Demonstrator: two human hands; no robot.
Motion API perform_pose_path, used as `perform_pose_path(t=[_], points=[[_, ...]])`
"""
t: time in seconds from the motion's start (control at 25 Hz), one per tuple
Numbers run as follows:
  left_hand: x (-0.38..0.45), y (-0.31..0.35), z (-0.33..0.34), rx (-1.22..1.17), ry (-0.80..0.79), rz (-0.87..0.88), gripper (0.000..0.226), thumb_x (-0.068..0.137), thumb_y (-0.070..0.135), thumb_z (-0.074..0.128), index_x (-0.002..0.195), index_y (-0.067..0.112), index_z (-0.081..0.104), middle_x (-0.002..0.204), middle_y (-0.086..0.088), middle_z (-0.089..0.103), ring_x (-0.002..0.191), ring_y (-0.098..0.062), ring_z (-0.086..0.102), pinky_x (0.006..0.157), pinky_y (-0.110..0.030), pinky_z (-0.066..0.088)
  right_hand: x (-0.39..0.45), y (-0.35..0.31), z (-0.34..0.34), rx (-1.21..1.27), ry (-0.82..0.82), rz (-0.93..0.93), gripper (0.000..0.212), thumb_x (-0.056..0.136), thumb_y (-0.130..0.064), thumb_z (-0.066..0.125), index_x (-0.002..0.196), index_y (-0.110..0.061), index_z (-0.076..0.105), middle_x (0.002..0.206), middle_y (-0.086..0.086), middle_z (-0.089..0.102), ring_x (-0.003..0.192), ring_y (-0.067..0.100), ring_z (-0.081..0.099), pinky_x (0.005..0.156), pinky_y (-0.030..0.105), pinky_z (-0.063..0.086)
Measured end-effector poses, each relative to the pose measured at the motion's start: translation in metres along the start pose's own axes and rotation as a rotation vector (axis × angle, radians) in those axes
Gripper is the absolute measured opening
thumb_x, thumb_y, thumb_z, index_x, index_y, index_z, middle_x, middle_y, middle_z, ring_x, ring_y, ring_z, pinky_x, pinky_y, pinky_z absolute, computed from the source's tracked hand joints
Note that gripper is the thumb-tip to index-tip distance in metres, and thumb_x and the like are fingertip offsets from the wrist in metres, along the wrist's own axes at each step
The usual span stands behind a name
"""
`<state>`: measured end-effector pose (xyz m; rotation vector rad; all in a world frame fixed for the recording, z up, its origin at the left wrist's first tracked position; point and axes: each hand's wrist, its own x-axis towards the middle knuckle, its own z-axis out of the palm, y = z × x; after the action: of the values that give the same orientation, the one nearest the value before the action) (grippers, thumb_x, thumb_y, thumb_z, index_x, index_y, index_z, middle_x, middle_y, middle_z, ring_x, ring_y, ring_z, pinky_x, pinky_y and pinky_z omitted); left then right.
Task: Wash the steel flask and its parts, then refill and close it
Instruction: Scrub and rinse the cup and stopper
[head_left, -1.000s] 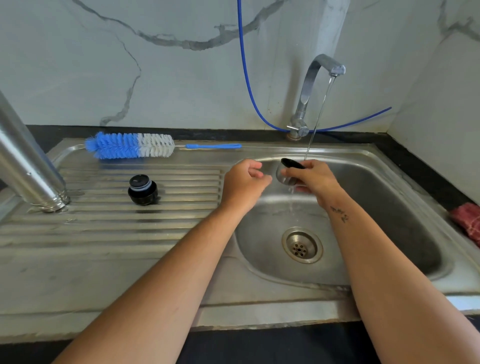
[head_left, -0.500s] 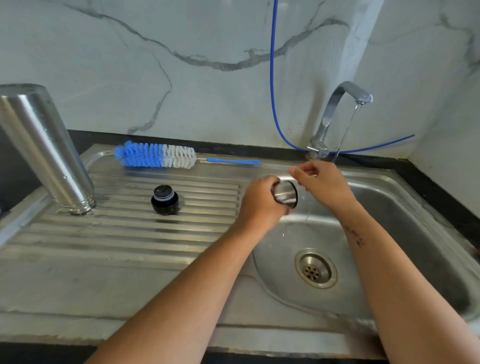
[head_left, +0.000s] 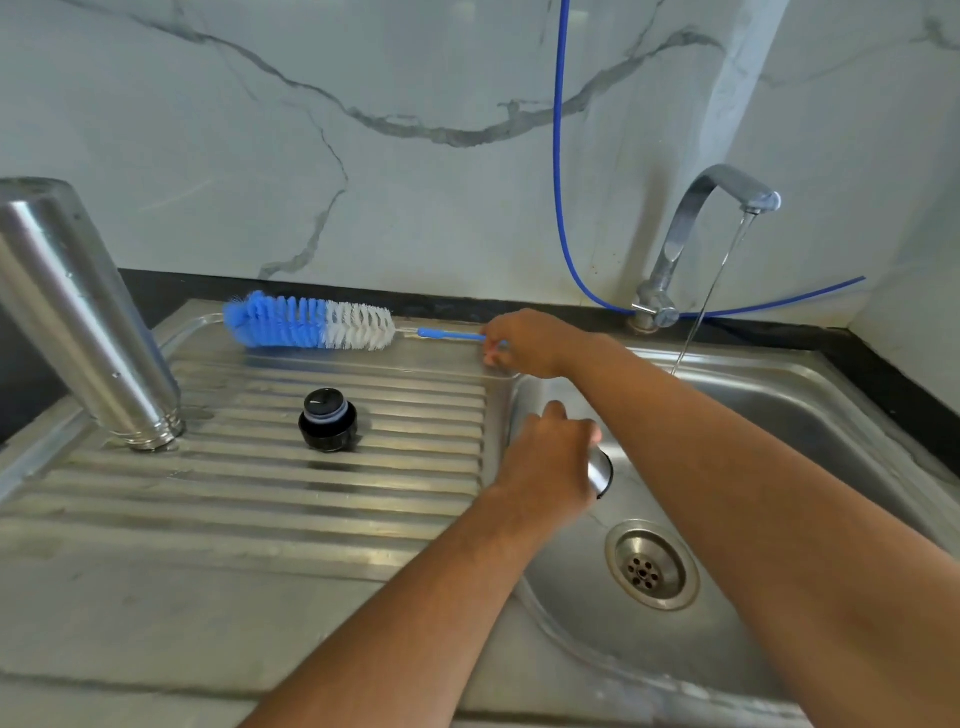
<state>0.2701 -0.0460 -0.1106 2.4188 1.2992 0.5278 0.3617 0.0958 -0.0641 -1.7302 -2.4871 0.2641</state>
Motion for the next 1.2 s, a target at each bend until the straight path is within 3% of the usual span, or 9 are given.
perform_pose_path(t=[0.12, 0.24, 0.44, 0.56, 0.8, 0.88, 0.96, 1.08, 1.2], points=[[0.002, -0.001, -0.001, -0.047, 0.027, -0.019, 0.045, 0.086, 0.011, 0.071, 0.128, 0.022, 0.063, 0.122, -0.008, 0.052, 0.11, -0.028, 0.056, 0.089, -0.037, 0.054, 0.0, -0.003, -0.006, -0.028, 0.102, -0.013, 0.016, 0.095, -0.02, 0.066, 0.102, -0.007, 0.074, 0.103, 0.007, 0.07, 0.096, 0.024, 0.064, 0.086, 0.038, 0.052], [0.004, -0.003, -0.005, -0.146, 0.033, -0.07, 0.053, 0.082, 0.008, 0.073, 0.132, 0.021, 0.062, 0.127, -0.008, 0.051, 0.116, -0.029, 0.056, 0.094, -0.033, 0.051, -0.023, 0.0, -0.012, 0.145, 0.211, -0.011, 0.012, 0.094, -0.02, 0.073, 0.095, -0.011, 0.065, 0.087, 0.0, 0.062, 0.079, 0.018, 0.057, 0.07, 0.028, 0.046], [0.004, 0.001, -0.005, -0.256, 0.016, -0.165, 0.066, 0.074, 0.008, 0.083, 0.135, 0.021, 0.061, 0.131, -0.005, 0.056, 0.12, -0.024, 0.06, 0.097, -0.03, 0.051, -0.082, 0.01, -0.018, 0.136, 0.282, 0.082, 0.027, 0.104, -0.027, 0.054, 0.13, -0.02, 0.058, 0.108, 0.0, 0.066, 0.095, 0.02, 0.059, 0.084, 0.038, 0.048], [0.006, 0.004, -0.008, -0.347, 0.016, -0.228, 0.071, 0.066, 0.01, 0.09, 0.131, 0.02, 0.064, 0.125, -0.004, 0.064, 0.114, -0.023, 0.064, 0.094, -0.032, 0.054, -0.13, 0.021, -0.016, 0.172, 0.377, 0.193, 0.021, 0.102, -0.045, 0.055, 0.113, -0.032, 0.068, 0.088, -0.009, 0.066, 0.082, 0.014, 0.058, 0.071, 0.033, 0.045], [0.007, 0.004, -0.029, -1.131, -0.074, -0.544, 0.05, 0.076, 0.004, 0.085, 0.119, 0.015, 0.062, 0.108, -0.006, 0.069, 0.1, -0.022, 0.068, 0.086, -0.041, 0.061, -0.195, 0.059, -0.007, 0.278, 0.367, 0.39, 0.014, 0.104, -0.025, 0.055, 0.095, -0.024, 0.065, 0.081, -0.005, 0.063, 0.077, 0.019, 0.059, 0.07, 0.034, 0.046], [0.01, 0.002, -0.039, -1.334, -0.09, -0.608, 0.028, 0.085, 0.008, 0.078, 0.108, 0.014, 0.063, 0.101, -0.009, 0.069, 0.094, -0.023, 0.068, 0.08, -0.036, 0.062, -0.208, 0.065, -0.004, 0.331, 0.414, 0.419, 0.014, 0.105, -0.021, 0.054, 0.101, -0.025, 0.067, 0.083, -0.005, 0.063, 0.074, 0.015, 0.056, 0.068, 0.031, 0.045], [0.012, -0.001, -0.048, -1.423, -0.069, -0.678, 0.009, 0.091, 0.018, 0.071, 0.093, 0.013, 0.064, 0.085, -0.01, 0.067, 0.076, -0.023, 0.064, 0.062, -0.028, 0.057, -0.217, 0.068, -0.002, 0.39, 0.441, 0.448, 0.014, 0.105, -0.031, 0.054, 0.107, -0.034, 0.067, 0.087, -0.006, 0.065, 0.077, 0.013, 0.057, 0.068, 0.029, 0.045], [0.016, -0.009, -0.058, -1.523, 0.081, -0.76, 0.019, 0.09, 0.033, 0.063, 0.081, 0.017, 0.06, 0.066, -0.006, 0.06, 0.054, -0.019, 0.049, 0.05, -0.022, 0.037, -0.232, 0.081, -0.005, 0.398, 0.462, 0.521, 0.03, 0.101, -0.054, 0.052, 0.093, -0.033, 0.073, 0.082, -0.001, 0.067, 0.075, 0.017, 0.058, 0.069, 0.031, 0.044], [0.021, -0.024, -0.064, -1.641, 0.287, -0.769, 0.019, 0.089, 0.037, 0.059, 0.082, 0.019, 0.055, 0.069, -0.006, 0.055, 0.045, -0.014, 0.039, 0.04, -0.016, 0.027, -0.243, 0.095, -0.004, 0.415, 0.478, 0.59, 0.04, 0.097, -0.059, 0.054, 0.082, -0.029, 0.075, 0.079, -0.001, 0.067, 0.077, 0.02, 0.059, 0.074, 0.035, 0.045]])
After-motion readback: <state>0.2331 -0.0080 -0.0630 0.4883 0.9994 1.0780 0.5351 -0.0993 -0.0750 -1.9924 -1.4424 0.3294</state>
